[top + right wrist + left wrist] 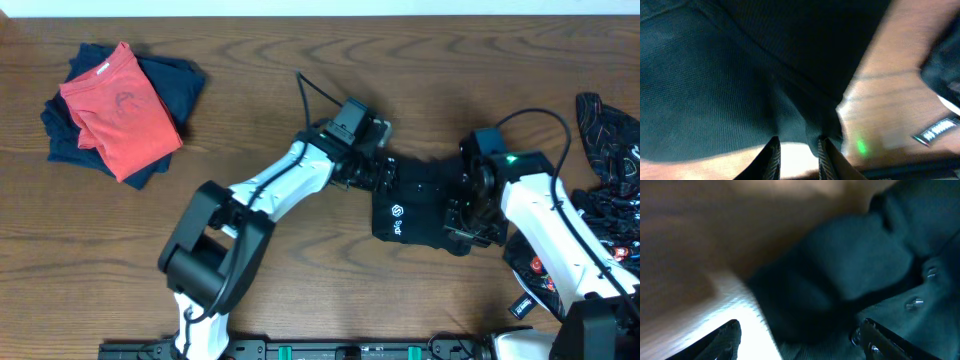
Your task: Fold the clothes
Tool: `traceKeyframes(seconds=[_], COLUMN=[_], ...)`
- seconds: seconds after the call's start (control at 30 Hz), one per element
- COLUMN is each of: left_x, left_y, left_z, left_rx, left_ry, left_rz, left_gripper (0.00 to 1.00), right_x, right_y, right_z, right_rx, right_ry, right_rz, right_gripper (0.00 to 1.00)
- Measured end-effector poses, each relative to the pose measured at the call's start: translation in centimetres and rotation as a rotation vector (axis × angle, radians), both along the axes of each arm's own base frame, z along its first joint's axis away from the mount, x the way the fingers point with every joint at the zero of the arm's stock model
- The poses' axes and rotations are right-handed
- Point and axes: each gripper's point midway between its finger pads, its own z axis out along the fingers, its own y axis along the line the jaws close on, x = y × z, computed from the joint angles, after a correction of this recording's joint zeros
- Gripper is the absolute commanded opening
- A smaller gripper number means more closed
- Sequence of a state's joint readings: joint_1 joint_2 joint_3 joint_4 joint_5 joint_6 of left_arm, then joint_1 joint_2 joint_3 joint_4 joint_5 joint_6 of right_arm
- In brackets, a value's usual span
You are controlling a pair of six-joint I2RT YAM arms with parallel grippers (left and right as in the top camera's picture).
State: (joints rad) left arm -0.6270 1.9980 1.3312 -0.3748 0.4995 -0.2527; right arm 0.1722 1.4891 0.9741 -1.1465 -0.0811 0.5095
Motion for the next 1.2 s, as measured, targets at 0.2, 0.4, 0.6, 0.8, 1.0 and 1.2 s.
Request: traceKeyframes(seconds=[0.2, 0.4, 0.6, 0.8, 1.0, 1.2], left_x=[-2.3, -5.0, -6.4, -5.9, -0.5, 5.7], left_y=[0.9, 3.1, 4.2, 5.0, 5.8, 5.4], left_z=[-2.6, -3.2, -3.3, -2.1, 4.3, 10.5], left_rx=[0.069, 0.145, 0.192, 0.216, 0.122, -0.022], left_ry=[0.114, 0.268, 0.39, 0.367, 0.049, -0.279], left_rz=[-0.019, 0.003, 0.095, 0.151, 0.212, 0.239], left_gripper=[0.58, 0.56, 0.57, 0.73, 0.98, 0.98], right_x=[-0.3, 4.1, 11.8, 12.4, 11.5, 11.9], right_y=[0.2, -1.7, -2.9, -2.8, -2.5, 0.2], right_z=[-3.3, -5.0, -2.7, -1.2, 1.6, 4.3], right_rx=[0.021, -0.029, -0.05, -0.058, -0.044, 0.107], right_ry=[-0.034, -0.243, -0.562, -0.556, -0.516, -0.591], right_rz=[0.0, -0.052, -0.012, 0.045, 0.077, 0.16], right_gripper=[0.2, 0.12, 0.21, 0.25, 0.32, 0.45])
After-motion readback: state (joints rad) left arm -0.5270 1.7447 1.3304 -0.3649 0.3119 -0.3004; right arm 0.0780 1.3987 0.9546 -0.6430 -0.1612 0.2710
